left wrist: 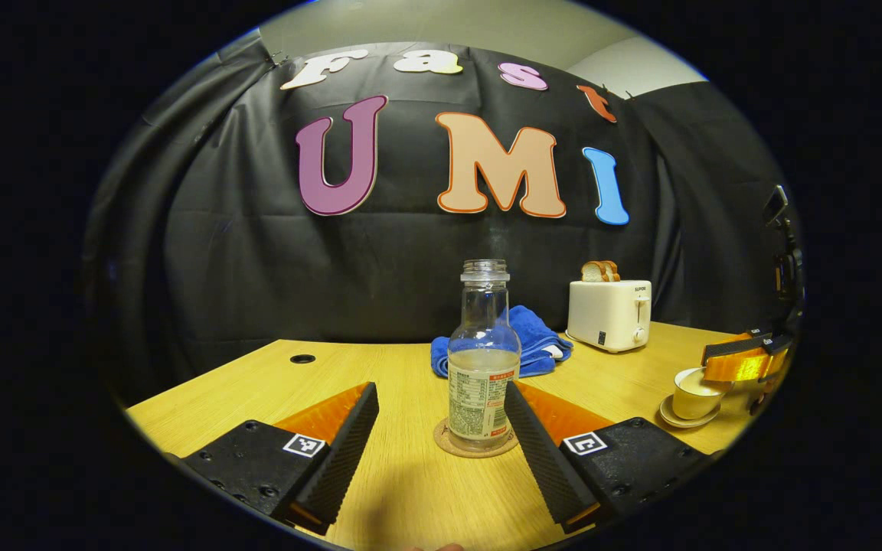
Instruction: Open the teacup lid with one hand, grasp the water bottle and pour water into the teacup with the other hand; after pouring, place the water bottle on the coaster and then close the teacup lid.
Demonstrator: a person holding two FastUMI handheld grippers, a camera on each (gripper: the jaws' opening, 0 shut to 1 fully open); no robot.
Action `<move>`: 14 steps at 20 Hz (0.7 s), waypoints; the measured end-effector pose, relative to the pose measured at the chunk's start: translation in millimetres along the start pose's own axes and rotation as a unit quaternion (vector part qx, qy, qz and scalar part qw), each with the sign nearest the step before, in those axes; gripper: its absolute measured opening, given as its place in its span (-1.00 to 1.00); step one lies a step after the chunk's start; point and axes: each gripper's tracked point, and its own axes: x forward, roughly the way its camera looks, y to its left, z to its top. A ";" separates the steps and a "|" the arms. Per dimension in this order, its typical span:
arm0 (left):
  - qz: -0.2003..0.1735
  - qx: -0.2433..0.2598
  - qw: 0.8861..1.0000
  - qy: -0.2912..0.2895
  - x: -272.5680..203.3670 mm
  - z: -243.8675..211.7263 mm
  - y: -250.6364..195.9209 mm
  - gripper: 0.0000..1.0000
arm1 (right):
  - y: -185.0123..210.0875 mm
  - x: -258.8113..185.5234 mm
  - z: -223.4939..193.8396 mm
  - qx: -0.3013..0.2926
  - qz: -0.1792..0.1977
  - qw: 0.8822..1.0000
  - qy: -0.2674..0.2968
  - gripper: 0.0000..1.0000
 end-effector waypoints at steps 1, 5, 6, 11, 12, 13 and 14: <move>0.000 0.000 1.000 0.000 0.4 -0.7 0.1 0.93 | -1.6 -1.9 2.5 0.004 -0.001 1.000 -0.009 0.28; 0.001 0.000 1.000 0.000 -0.1 -0.6 0.5 0.92 | -9.8 -11.1 14.9 0.017 -0.017 0.998 -0.049 0.49; 0.001 0.000 1.000 0.000 -0.5 0.0 0.8 0.92 | -10.7 -13.0 16.3 0.012 -0.023 0.998 -0.057 0.52; 0.002 0.000 1.000 0.000 0.3 -1.1 1.2 0.93 | -28.6 -19.2 14.8 0.004 -0.071 0.996 -0.061 0.70; 0.003 0.000 1.000 0.000 0.2 -0.6 1.1 0.93 | -31.6 -21.5 15.6 0.004 -0.079 0.995 -0.061 0.80; 0.004 0.000 1.000 0.000 0.2 -0.6 2.1 0.92 | -34.9 -24.0 15.8 0.005 -0.085 0.994 -0.061 0.76; 0.005 0.000 1.000 0.000 -0.1 -0.6 2.4 0.92 | -39.6 -27.0 15.8 0.005 -0.093 0.994 -0.062 0.76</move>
